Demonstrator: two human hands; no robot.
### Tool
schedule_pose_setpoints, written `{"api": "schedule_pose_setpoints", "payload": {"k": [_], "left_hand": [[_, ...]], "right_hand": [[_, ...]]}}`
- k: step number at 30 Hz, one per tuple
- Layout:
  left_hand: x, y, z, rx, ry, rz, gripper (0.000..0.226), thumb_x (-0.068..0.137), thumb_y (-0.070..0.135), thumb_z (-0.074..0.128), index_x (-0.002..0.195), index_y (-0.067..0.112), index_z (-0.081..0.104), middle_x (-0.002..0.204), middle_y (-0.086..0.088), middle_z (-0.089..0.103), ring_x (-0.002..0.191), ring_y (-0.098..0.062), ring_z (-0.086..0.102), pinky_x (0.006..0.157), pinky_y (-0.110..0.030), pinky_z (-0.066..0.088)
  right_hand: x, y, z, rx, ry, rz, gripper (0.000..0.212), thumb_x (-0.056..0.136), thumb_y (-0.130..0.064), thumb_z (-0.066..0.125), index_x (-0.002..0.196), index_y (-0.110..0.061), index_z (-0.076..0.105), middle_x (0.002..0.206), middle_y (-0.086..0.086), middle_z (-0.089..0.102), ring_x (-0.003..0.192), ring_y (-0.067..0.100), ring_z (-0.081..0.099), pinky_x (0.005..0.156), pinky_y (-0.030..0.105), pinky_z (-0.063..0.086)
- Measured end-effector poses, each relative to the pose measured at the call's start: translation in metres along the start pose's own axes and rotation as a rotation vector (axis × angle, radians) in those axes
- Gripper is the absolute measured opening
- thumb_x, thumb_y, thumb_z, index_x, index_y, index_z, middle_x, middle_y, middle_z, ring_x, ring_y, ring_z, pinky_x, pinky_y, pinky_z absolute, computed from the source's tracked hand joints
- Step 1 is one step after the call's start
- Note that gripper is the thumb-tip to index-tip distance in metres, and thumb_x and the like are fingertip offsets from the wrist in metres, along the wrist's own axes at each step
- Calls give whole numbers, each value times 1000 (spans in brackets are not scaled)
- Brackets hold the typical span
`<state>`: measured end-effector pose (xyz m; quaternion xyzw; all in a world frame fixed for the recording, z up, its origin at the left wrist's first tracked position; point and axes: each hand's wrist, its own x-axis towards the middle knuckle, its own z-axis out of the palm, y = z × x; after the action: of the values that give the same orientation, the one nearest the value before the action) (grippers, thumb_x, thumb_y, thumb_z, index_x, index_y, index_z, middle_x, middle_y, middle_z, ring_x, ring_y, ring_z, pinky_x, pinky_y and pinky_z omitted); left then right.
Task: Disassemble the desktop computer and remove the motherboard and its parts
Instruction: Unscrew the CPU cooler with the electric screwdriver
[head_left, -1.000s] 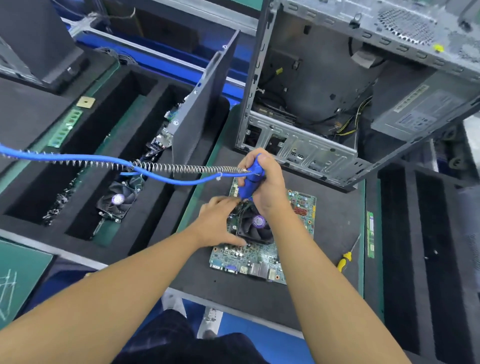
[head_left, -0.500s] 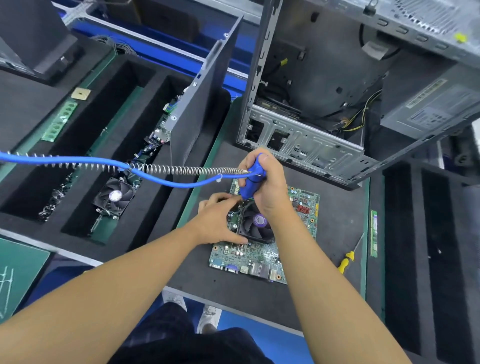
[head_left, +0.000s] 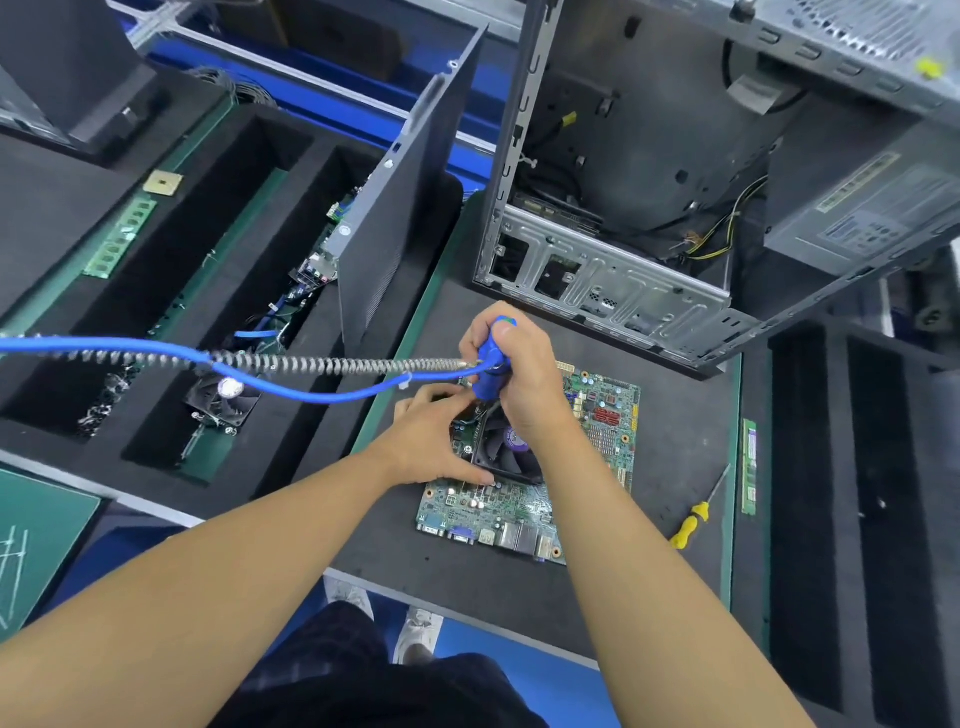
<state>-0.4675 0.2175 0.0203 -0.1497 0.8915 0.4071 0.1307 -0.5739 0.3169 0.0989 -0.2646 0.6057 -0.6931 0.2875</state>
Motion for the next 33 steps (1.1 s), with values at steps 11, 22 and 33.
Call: {"api": "schedule_pose_setpoints", "payload": {"k": [11,22,33], "left_hand": [[-3,6,-4,-29,9,38,102,54,61,88,143,41,40,125,17,35,117,-1,20,98,-28,21],[-5,13,-5,-44,24,28,99,55,56,90,142,41,43,126,19,37,134,-13,27,103,-28,21],[-4,15,3,56,60,56,97,55,63,86,140,35,48,146,8,43,140,-3,20,101,-26,16]], "right_hand": [[-2,-10,8,-60,-14,-24,17,82,-23,43,71,-20,55,64,5,54,56,24,41,51,33,34],[-1,-5,1,-43,-33,-54,17,85,-20,42,73,-19,54,66,3,57,60,22,44,58,28,38],[-1,1,-6,57,-47,-72,21,92,-27,46,78,-13,53,66,6,55,53,19,46,54,24,40]]}}
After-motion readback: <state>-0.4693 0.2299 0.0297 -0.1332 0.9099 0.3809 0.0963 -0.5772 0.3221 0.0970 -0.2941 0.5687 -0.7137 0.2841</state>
